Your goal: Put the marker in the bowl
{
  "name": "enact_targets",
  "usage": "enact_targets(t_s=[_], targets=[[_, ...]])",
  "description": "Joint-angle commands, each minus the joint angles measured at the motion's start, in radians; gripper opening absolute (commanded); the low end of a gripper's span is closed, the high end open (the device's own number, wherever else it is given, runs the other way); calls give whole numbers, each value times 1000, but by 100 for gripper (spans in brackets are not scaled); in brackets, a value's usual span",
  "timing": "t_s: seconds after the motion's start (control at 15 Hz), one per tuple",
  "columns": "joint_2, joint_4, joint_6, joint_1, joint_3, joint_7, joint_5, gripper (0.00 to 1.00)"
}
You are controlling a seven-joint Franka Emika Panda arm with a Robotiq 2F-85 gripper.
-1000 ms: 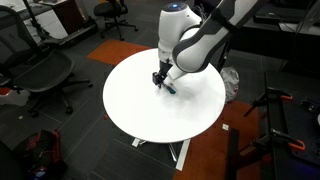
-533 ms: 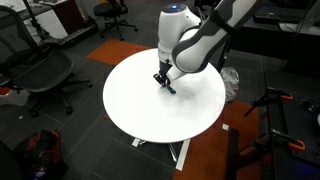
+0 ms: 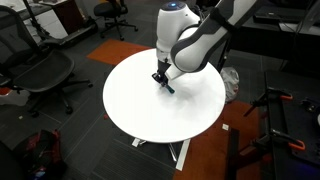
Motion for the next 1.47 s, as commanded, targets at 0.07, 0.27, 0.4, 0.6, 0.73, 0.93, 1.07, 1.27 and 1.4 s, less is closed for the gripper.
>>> enact_targets(t_s=[0.07,0.27,0.4,0.6,0.73,0.93,1.07,1.27,1.4], targets=[[-117,-42,-44,35,-21,-60,9,5],[-185,-48,-89,42,-33,-83,-13,5],[-231,-51,-133,41,-43,-91,-33,5],[-292,-50,-196,25,-62,-101,-72,5],[-321,-41,-230,9,-76,-105,-97,5],[-344,-24,-258,-26,-89,-126,-119,5],[-345,-11,-267,-55,-94,-151,-118,5],[-332,8,-263,-99,-99,-192,-107,5],[-322,20,-263,-125,-101,-214,-101,5]])
